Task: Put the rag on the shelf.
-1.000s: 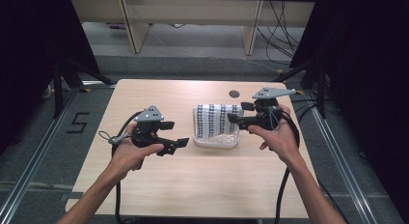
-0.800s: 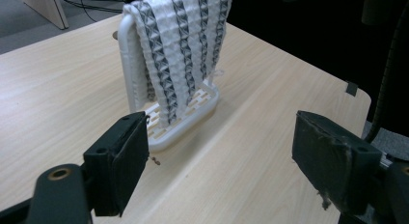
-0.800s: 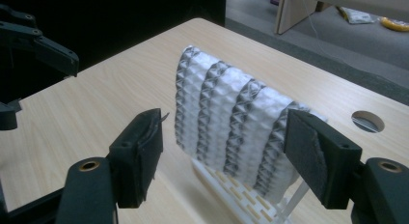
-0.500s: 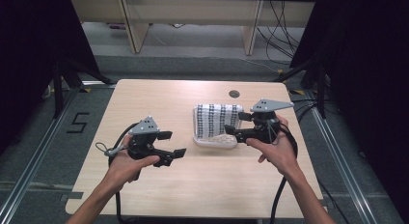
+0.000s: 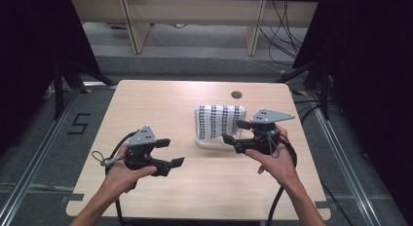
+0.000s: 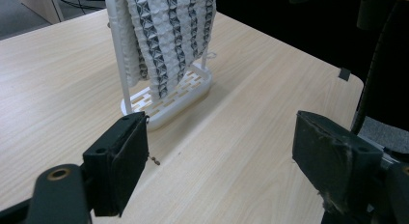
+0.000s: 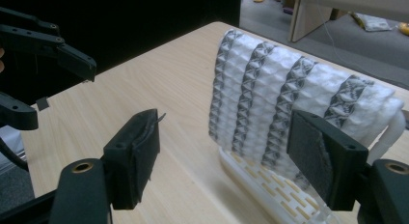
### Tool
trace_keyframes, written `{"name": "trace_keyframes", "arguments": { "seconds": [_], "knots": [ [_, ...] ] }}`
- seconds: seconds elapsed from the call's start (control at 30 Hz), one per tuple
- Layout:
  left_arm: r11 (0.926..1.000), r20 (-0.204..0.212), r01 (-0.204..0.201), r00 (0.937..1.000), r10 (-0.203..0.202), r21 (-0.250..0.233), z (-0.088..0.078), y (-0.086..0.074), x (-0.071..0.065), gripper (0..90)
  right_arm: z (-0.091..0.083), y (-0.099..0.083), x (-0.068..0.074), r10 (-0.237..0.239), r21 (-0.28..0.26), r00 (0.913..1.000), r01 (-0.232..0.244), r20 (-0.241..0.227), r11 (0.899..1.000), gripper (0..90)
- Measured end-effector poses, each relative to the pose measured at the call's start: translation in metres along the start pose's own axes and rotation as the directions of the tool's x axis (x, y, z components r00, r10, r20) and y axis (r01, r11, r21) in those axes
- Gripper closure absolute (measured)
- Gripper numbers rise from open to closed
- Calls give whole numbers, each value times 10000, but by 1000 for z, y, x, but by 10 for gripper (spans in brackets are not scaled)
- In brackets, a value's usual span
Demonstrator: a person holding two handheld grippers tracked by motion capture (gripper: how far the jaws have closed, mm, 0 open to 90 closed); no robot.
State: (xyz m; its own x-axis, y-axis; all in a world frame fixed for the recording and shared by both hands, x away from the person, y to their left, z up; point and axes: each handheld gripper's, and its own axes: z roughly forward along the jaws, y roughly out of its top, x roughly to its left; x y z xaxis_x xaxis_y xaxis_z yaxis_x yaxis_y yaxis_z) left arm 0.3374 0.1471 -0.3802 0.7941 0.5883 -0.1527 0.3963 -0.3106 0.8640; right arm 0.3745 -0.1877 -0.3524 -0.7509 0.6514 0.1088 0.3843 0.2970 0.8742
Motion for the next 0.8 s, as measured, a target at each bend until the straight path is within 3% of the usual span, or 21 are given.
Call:
{"name": "trace_keyframes", "arguments": {
  "seconds": [0.1, 0.13, 0.17, 0.23, 0.27, 0.3, 0.33, 0.67, 0.7, 0.73, 0.8],
  "knots": [
    [10000, -45, 8, 10000, -8, 29, -1, -4, 0, 199, 1, -4, 3, 143, -60, 9999, -143, -26, 9999, 286],
    [10000, -3, -15, 10000, 15, 24, -2, -5, 0, 200, 0, -4, 2, -48, -17, 10000, 48, -10, 10000, 285],
    [10000, -45, 53, 10000, -53, 15, -2, -6, -1, 199, 0, -5, 4, 157, 29, 9999, -157, 16, 9999, 285],
    [10000, -5, -17, 10000, 17, 27, -1, -8, 0, 200, -1, -7, 3, -26, -36, 10000, 26, -35, 10000, 285],
    [10000, -119, -2, 9999, 2, 47, -1, -10, -1, 200, -2, -7, 6, 173, 27, 9998, -174, 26, 9998, 285],
    [10000, -118, -29, 9999, 30, 79, -1, -11, -1, 200, 0, -8, 4, -48, -139, 9999, 47, -92, 9999, 285],
    [10000, -71, -8, 10000, 9, 57, -1, -12, -1, 200, -2, -9, 6, 119, 24, 9999, -119, 39, 9999, 285],
    [9999, -2, 98, 10000, -98, 61, 3, -25, -5, 201, -3, -16, 10, -323, -71, 9994, 322, -96, 9995, 285],
    [9999, 66, 163, 9998, -163, 17, 4, -26, -5, 201, -4, -17, 13, 21, 71, 10000, -21, -82, 10000, 285],
    [9999, 25, 114, 9999, -114, 56, 3, -27, -5, 201, -3, -18, 12, -204, -72, 9997, 203, -142, 9998, 284],
    [9999, 132, 117, 9998, -118, 70, 4, -29, -5, 201, -4, -20, 12, -129, 28, 9998, 129, -148, 9999, 284]
  ]
}}
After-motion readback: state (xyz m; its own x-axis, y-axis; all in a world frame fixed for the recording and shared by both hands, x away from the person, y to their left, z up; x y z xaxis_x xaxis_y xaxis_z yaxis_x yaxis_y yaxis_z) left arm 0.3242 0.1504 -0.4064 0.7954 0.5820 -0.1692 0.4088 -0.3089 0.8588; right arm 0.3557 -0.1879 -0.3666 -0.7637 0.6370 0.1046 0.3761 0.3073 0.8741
